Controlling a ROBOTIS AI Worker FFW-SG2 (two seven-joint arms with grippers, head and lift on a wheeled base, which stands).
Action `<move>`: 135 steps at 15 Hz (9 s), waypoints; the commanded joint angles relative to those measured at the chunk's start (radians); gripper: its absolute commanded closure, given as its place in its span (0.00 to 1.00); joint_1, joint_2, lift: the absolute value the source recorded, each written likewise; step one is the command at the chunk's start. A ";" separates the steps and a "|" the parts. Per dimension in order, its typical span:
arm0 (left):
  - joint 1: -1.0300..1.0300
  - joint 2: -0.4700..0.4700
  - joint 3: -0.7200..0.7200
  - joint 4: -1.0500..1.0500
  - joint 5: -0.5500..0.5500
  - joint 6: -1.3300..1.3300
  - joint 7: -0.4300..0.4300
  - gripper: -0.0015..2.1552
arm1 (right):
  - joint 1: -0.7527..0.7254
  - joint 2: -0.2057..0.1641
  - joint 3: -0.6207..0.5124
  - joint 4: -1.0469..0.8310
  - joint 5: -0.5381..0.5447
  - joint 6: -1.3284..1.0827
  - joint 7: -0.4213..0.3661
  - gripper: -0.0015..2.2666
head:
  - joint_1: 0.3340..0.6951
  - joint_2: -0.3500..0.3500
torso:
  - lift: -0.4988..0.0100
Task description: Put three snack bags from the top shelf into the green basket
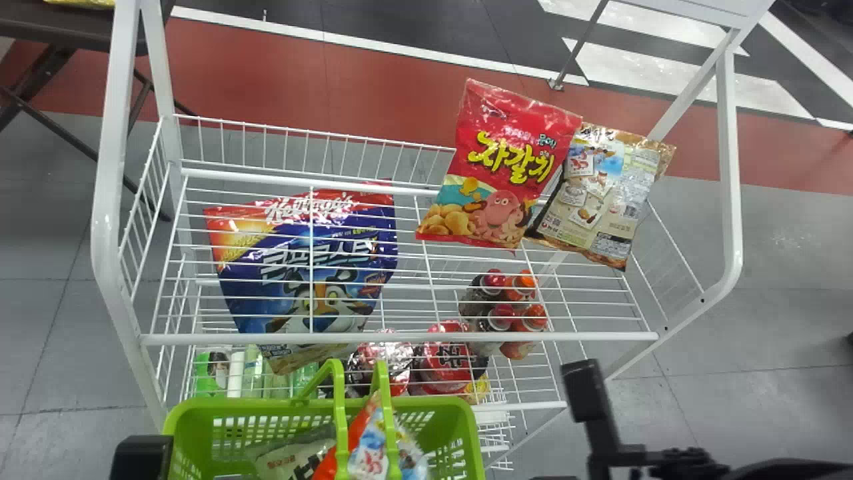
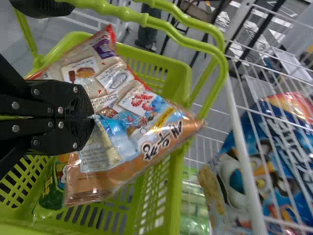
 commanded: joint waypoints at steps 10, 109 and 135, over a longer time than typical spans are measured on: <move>0.015 0.004 -0.003 -0.023 -0.002 0.002 -0.001 0.79 | -0.107 -0.012 0.294 0.416 0.014 -0.536 0.011 0.81 | 1.00 0.00 | 0.89; -0.005 0.005 0.015 0.017 0.013 -0.025 -0.011 0.79 | 0.036 0.028 -0.077 -0.051 -0.273 0.003 -0.414 0.93 | 1.00 0.00 | 0.89; -0.007 0.001 -0.005 0.051 0.012 -0.062 -0.009 0.79 | 0.191 0.077 0.087 0.017 0.084 -1.275 -0.397 0.04 | 1.00 0.00 | 0.89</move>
